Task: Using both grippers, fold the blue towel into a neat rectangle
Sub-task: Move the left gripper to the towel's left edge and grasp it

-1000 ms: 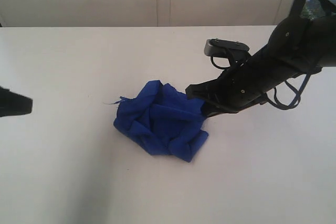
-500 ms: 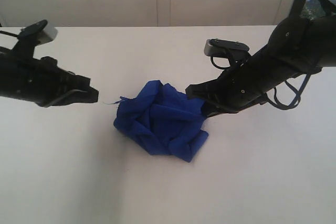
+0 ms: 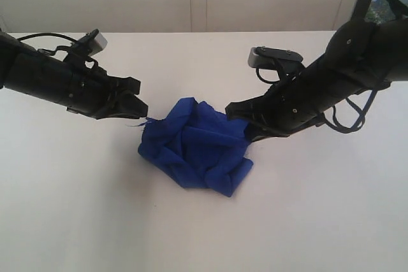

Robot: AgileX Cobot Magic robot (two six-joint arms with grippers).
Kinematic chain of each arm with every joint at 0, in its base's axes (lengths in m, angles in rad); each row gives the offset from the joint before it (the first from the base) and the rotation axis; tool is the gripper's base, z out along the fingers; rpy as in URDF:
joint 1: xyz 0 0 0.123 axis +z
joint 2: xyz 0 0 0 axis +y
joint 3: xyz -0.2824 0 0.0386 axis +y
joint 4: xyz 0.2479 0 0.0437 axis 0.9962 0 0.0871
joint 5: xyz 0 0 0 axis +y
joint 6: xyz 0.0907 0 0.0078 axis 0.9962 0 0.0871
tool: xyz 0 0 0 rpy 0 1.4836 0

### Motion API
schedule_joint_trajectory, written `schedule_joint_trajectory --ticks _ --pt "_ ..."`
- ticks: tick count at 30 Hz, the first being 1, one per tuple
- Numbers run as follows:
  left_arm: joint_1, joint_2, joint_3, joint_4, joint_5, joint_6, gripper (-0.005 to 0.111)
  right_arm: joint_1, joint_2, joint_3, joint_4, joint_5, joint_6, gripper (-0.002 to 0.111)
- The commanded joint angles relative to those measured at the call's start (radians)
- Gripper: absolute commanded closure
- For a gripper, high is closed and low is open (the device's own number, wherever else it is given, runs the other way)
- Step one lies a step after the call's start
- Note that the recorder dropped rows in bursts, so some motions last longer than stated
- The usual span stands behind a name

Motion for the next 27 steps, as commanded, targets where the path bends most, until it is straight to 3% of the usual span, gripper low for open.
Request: schedule_joint_trajectory --ticks 1,6,13,19,22,25,27 --pt "-0.003 0.026 -0.006 -0.02 0.011 -0.005 0.065 0.002 -0.009 0.005 -0.008 -0.012 -0.006 0.108" --pt "-0.003 0.049 -0.006 -0.026 0.011 0.007 0.057 0.002 -0.009 0.005 -0.008 -0.014 -0.006 0.108" --pt "-0.003 0.094 -0.006 -0.078 0.023 0.039 0.057 0.002 -0.009 0.023 -0.008 -0.028 -0.006 0.108" --pt "-0.003 0.118 -0.006 -0.244 0.069 0.173 0.057 0.002 -0.009 0.059 -0.008 -0.076 -0.006 0.108" --pt "-0.003 0.118 -0.006 -0.251 0.069 0.176 0.058 0.002 -0.009 0.073 -0.008 -0.087 -0.006 0.108" --pt "-0.003 0.118 -0.006 -0.251 0.069 0.176 0.062 0.002 -0.009 0.077 -0.008 -0.096 -0.006 0.108" --pt "-0.003 0.118 -0.006 -0.251 0.087 0.176 0.08 0.002 -0.009 0.077 -0.008 -0.103 -0.006 0.108"
